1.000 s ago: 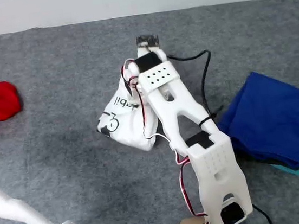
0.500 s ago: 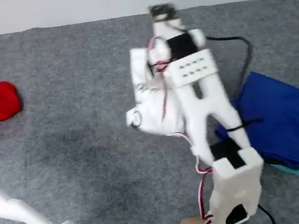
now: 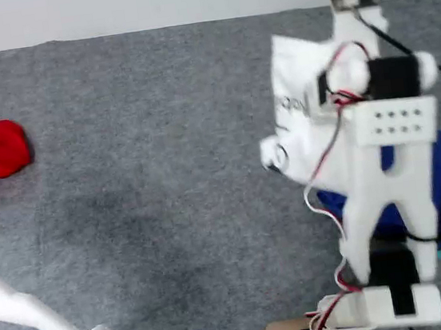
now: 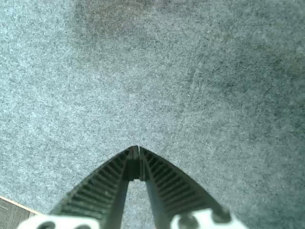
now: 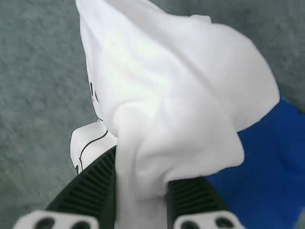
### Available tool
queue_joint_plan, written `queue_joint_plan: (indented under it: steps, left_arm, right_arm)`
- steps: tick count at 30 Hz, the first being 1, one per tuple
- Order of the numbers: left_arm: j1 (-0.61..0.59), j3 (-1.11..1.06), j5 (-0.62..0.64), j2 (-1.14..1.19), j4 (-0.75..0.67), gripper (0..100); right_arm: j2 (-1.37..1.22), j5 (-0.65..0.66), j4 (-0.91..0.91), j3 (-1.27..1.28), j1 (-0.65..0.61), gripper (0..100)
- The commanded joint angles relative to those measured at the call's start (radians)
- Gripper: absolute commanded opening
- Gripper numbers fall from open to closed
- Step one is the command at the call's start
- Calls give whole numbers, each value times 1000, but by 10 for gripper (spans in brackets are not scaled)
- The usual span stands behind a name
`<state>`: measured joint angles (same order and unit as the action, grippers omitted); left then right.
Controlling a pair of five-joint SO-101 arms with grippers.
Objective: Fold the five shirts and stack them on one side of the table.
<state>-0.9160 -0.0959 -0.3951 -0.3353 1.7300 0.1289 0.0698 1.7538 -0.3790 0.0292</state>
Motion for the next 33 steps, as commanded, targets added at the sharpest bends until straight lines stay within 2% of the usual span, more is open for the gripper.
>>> queue_joint_plan:
  steps: [1,7,18,33]
  left_arm:
    - [3,5,-8,-35,15,5]
    - [3,5,-8,-35,15,5]
    - [5,5,-8,-34,15,5]
    - [5,5,-8,-31,15,5]
  right_arm:
    - [143,49,39,115,90,8]
    - [196,115,1,232,203,8]
    - [185,238,-117,247,351,8]
    - [185,393,-507,595,452,8]
